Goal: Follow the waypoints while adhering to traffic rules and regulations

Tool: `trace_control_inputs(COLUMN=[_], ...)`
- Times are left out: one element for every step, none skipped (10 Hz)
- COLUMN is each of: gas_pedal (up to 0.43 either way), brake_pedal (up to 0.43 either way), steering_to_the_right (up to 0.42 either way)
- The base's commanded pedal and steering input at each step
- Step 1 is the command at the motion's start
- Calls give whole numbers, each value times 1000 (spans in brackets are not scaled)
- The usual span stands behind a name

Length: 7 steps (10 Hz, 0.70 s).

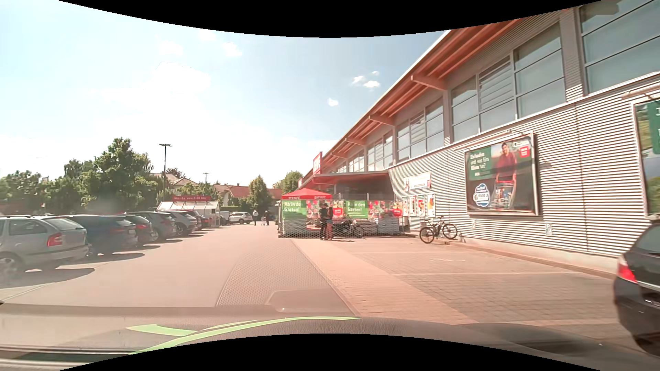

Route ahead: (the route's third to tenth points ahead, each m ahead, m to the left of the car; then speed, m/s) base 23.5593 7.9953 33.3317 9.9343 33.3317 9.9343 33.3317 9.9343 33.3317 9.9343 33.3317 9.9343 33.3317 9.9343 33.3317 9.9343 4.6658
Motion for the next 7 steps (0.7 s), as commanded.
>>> trace_control_inputs(gas_pedal=[39,39,39,39,39,39,20], brake_pedal=[0,0,0,0,0,0,0], steering_to_the_right=[-212,-198,-186,-174,-166,-159,-148])
